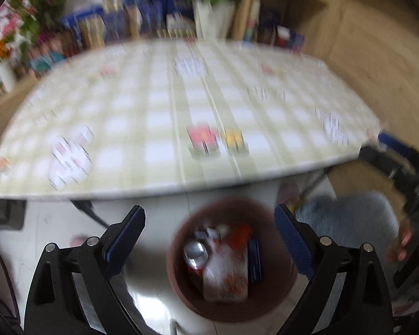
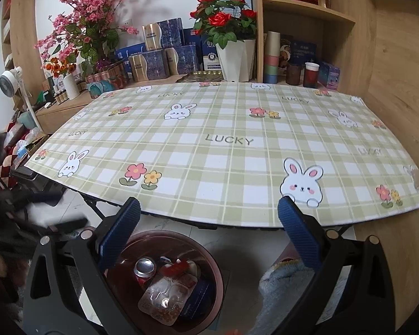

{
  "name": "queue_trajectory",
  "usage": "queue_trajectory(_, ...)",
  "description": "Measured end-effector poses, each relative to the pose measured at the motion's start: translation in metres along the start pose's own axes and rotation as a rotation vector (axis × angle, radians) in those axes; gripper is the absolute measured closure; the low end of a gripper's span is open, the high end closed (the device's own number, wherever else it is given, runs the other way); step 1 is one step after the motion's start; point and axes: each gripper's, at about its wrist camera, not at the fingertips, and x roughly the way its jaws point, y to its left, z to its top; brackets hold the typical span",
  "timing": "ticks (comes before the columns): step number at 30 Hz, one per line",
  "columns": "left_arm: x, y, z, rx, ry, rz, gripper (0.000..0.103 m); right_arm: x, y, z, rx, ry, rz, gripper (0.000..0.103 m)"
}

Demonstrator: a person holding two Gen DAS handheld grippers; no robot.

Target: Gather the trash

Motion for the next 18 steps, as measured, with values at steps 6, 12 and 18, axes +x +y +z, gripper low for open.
queue_trajectory(6,-0.057,0.013,0.035,-0.011,-0.191,0.078,0.009,-0.018,0.01,0.033,-0.067,-0.023,-0.002,0.006)
queue_trajectory(12,-0.112,0.016,0.066,-0.008,-0.345,0.179,0.006,-0.039,0.01,0.073,-0.079,-0.064,-0.003,0.006)
queue_trajectory(18,-0.148,0.012,0.079,0.015,-0.422,0.205,0.006,-0.06,0.009,0.103,-0.063,-0.119,-0.006,0.006)
